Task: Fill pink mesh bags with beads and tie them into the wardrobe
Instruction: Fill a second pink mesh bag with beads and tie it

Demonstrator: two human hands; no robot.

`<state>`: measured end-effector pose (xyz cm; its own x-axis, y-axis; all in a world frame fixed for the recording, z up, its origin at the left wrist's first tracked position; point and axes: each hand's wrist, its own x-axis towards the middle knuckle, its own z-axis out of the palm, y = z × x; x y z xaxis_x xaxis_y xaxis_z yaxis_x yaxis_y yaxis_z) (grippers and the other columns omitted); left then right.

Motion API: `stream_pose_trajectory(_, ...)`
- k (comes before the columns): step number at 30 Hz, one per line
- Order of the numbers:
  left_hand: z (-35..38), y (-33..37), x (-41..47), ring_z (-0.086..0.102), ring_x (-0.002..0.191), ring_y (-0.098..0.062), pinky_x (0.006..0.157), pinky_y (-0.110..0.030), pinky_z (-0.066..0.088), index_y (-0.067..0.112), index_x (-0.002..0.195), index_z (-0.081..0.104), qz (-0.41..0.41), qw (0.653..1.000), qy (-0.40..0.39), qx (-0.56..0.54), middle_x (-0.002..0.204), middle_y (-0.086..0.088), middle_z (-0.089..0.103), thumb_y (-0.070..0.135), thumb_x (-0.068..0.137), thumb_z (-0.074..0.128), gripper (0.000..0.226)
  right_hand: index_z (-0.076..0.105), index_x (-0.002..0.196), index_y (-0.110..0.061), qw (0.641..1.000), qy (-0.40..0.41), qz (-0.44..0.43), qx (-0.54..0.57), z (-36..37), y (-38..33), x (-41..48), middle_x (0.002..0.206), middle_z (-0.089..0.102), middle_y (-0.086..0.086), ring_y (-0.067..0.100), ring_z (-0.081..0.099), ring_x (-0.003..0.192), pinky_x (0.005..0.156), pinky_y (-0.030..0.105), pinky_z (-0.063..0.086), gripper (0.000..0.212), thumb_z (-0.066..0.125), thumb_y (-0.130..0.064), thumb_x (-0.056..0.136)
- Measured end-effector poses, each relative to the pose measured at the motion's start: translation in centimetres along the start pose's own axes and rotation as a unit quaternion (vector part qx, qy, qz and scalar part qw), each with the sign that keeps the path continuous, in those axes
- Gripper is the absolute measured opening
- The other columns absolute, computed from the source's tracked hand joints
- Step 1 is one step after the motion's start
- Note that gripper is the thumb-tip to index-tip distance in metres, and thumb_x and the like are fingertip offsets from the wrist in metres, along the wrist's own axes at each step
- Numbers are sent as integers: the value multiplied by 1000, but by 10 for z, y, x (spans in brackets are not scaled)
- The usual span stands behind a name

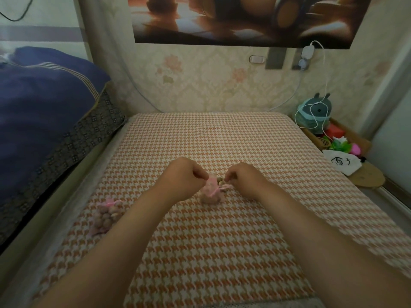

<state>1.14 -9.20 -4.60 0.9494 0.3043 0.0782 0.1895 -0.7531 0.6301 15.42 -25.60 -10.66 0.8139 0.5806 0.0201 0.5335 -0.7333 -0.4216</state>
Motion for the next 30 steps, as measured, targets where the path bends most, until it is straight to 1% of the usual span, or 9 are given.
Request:
stream_pose_trajectory(3,-4,4,-6,65,90,-4,71,-16,50,23,102,76,-3,1000,8,1,104,10,72,19,83,76,19,69,88,-33,999,16,-17,27,-7,-10,-10,97,68,-8,15,65,85,81,41,58,23,59,-15,99)
stream_pose_trajectory(5,-3,6,-11,65,95,-7,71,-17,49,22,106,75,-13,1000,3,6,108,9,70,20,81,78,25,68,90,-33,998,31,-38,38,-13,-20,-20,99,66,-7,14,64,84,80,44,58,23,56,-17,100)
stream_pose_trajectory(10,-1,9,-27,66,93,-9,74,-18,51,19,109,74,-11,1000,7,18,108,3,72,12,87,69,24,62,111,-31,989,53,-83,112,-28,-48,-47,99,64,-13,1,61,74,70,29,56,14,59,-22,101)
stream_pose_trajectory(13,-1,8,-38,66,80,-11,67,-20,52,16,110,74,-25,1000,2,-3,103,1,72,13,89,67,23,68,110,-32,978,78,-108,160,-36,-68,-61,97,66,-18,1,61,73,73,25,56,15,67,-26,96)
stream_pose_trajectory(18,-1,4,-46,62,71,-14,57,-21,43,14,102,76,-37,999,1,-2,84,-1,71,13,91,59,20,73,101,-37,983,52,-163,68,-44,-90,-76,93,70,-22,-3,60,76,69,21,50,11,71,-39,91)
stream_pose_trajectory(21,0,7,-46,66,78,-18,66,-28,51,17,104,76,-33,999,-10,-1,89,-4,74,14,92,57,23,74,103,-37,983,42,-178,-21,-40,-88,-77,99,70,-19,-2,56,78,69,23,43,16,70,-43,89)
stream_pose_trajectory(24,1,9,-45,67,93,-19,82,-34,55,17,111,74,-16,1000,-17,17,100,-4,74,15,95,54,26,73,106,-38,985,34,-169,-31,-37,-83,-74,106,61,-16,5,58,90,73,28,47,21,68,-50,90)
stream_pose_trajectory(26,0,7,-44,66,94,-18,79,-28,52,17,112,74,-12,1000,-6,20,104,-4,74,18,97,54,24,72,111,-40,989,30,-147,4,-39,-79,-70,110,58,-16,5,57,93,79,30,50,24,67,-52,91)
stream_pose_trajectory(30,-3,2,-37,67,97,-15,76,-21,49,14,115,73,-33,999,18,6,110,-3,73,14,94,59,24,71,116,-35,992,52,-103,59,-37,-62,-59,111,60,-14,1,57,88,86,32,52,21,63,-39,97)
